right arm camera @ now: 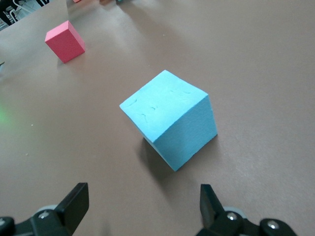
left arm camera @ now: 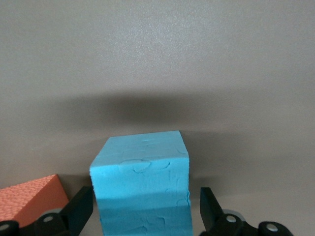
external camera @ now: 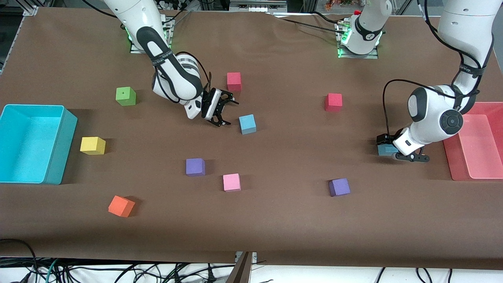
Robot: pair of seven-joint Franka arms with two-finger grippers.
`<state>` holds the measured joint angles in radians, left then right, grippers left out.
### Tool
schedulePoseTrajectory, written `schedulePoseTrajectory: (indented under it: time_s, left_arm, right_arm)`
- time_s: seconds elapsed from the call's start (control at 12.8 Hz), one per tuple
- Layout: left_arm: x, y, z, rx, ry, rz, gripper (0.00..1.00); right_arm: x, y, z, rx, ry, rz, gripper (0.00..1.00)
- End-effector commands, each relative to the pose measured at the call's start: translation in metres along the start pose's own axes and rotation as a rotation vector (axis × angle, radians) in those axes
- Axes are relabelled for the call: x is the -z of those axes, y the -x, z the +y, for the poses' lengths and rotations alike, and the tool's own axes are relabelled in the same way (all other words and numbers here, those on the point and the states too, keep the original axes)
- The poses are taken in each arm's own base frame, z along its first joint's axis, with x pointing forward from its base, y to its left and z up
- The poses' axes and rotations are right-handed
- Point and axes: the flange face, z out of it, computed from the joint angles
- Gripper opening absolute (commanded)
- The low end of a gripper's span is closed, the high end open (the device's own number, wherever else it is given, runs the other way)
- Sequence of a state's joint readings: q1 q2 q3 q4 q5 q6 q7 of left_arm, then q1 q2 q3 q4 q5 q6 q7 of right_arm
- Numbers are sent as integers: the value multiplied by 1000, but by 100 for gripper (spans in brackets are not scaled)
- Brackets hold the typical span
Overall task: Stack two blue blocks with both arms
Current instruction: 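Carry the second cyan cube with the left gripper toward the first cube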
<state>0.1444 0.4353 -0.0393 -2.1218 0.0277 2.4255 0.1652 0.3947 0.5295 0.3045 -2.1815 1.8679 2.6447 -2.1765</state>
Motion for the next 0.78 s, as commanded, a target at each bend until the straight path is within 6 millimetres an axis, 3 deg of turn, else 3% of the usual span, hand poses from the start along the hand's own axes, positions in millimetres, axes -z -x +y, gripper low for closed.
schedulePoseTrajectory:
  time_s: [0.0,0.08,0.16,0.31,0.47,0.55,0.7]
  left_arm:
    - [4,2,-2,-20,-20,7,20]
    - [6,2,-2,-14,-21,9,2]
    - [11,0,-2,-10,-21,16,0]
    - [40,-2,-2,-4,-28,60,0]
    - [89,-5,10,-22,-35,76,0]
    - [111,-8,26,-46,-32,55,0]
    - [150,-14,78,-23,36,59,0]
  right_arm:
    - [-11,-3,6,18,11,15,100]
    - [-12,-4,6,18,11,17,100]
    - [-15,-4,3,23,5,15,100]
    - [-16,-3,3,24,3,13,100]
    - [-16,-3,3,35,3,12,100]
    - [-16,-3,3,35,3,12,100]
    - [-16,-1,4,35,4,11,100]
